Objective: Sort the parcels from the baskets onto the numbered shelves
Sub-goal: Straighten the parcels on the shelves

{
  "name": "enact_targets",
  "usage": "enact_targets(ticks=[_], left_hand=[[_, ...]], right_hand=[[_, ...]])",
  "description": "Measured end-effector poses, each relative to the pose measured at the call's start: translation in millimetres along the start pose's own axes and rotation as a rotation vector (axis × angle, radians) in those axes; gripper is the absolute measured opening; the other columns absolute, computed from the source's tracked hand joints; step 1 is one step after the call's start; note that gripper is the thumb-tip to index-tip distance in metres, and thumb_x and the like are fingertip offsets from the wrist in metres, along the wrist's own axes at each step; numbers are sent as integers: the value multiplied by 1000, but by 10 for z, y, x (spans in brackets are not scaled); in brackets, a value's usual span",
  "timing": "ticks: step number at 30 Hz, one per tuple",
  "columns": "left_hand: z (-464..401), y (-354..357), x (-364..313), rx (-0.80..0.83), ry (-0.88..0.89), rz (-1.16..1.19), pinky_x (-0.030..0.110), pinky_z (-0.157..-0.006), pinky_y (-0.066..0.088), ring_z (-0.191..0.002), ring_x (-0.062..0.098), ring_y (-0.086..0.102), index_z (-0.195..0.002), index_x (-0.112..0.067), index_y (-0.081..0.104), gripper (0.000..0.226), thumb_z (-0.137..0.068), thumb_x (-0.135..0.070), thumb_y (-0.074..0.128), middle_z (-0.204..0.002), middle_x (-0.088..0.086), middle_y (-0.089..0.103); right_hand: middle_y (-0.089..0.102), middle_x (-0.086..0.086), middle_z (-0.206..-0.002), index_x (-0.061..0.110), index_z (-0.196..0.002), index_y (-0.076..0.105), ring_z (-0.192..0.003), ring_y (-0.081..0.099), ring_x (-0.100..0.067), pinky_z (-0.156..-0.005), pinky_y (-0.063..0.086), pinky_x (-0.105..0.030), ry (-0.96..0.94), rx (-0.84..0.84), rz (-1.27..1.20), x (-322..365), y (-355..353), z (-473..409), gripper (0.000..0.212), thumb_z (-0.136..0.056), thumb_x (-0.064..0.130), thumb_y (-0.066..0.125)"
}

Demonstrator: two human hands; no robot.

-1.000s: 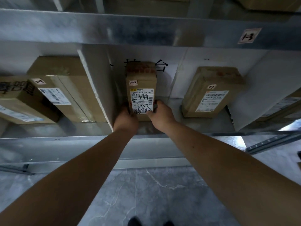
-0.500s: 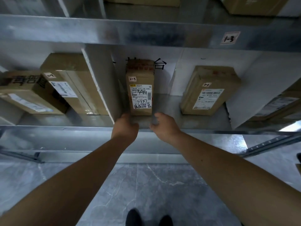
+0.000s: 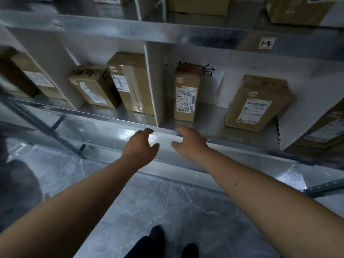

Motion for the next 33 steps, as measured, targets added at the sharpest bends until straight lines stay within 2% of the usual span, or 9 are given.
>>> enact_targets(ticks=[5, 10, 14, 17, 19, 21, 24, 28, 33], left_hand=[[89, -335, 276, -88, -66, 45, 40, -104, 48, -129, 27, 57, -147, -25, 52, 58, -93, -41, 68, -145, 3, 58], [-64, -661, 588, -134, -86, 87, 41, -107, 46, -130, 28, 56, -147, -25, 52, 58, -94, -41, 68, -147, 5, 57], [-334, -892, 873, -122, -58, 108, 40, -108, 47, -131, 28, 57, -149, -25, 50, 59, -95, -42, 68, -149, 5, 55], [-597, -1042, 1102, -81, -32, 120, 42, -109, 48, -132, 29, 56, -151, -24, 49, 62, -95, -43, 69, -151, 6, 55], [-777, -1132, 1225, -63, -31, 173, 43, -109, 48, -133, 30, 56, -151, -21, 50, 64, -94, -44, 71, -150, 8, 56], [-951, -1185, 1343, -48, -19, 220, 42, -108, 47, -132, 31, 57, -149, -19, 52, 64, -94, -43, 72, -148, 9, 58], [-1197, -1200, 1477, 7, 30, 214, 40, -107, 46, -131, 32, 56, -149, -16, 52, 64, -94, -40, 73, -145, 11, 59], [-1517, -1197, 1529, 86, 77, 181, 40, -108, 45, -134, 35, 54, -151, -13, 49, 67, -94, -38, 73, -148, 13, 58], [-1803, -1141, 1397, 129, 111, 203, 38, -89, 50, -115, 38, 64, -142, -16, 53, 58, -91, -39, 71, -130, 14, 66]], right_hand=[[52, -1, -155, 25, -152, 48, -136, 53, -24, -109, 47, -36, -72, 42, -28, 450, 167, 37, 60, -97, 36, 70], [60, -3, -142, 26, -148, 50, -121, 60, -24, -99, 52, -37, -99, 46, -21, 937, 342, -127, 55, -97, 38, 68], [56, -4, -149, 23, -153, 46, -130, 56, -28, -98, 46, -33, -75, 1, 32, 1265, 497, -360, 58, -100, 36, 65], [58, -5, -141, 22, -149, 49, -123, 59, -29, -92, 46, -31, -11, -33, 51, 1483, 624, -550, 50, -102, 34, 63], [60, -4, -126, 23, -138, 54, -107, 60, -27, -84, 47, -31, 50, -65, 39, 1610, 720, -675, 38, -102, 33, 63], [61, -5, -120, 23, -130, 58, -104, 60, -28, -82, 47, -31, 104, -110, 32, 1708, 836, -823, 32, -99, 33, 64], [62, -6, -120, 19, -130, 58, -110, 61, -31, -84, 46, -31, 199, -191, -14, 1798, 953, -1017, 35, -98, 31, 65], [62, -6, -115, 13, -135, 52, -103, 62, -30, -79, 46, -31, 343, -283, -85, 1821, 997, -1173, 41, -98, 28, 63], [65, -12, -127, 10, -139, 51, -110, 65, -34, -89, 55, -35, 485, -361, -194, 1785, 983, -1353, 49, -95, 25, 65]])
Point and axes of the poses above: each hand's wrist, its own z-axis away from the middle knuckle, its own y-axis out of the palm, x = y × z, the point moved 1 cm from there along -z, towards the middle knuckle
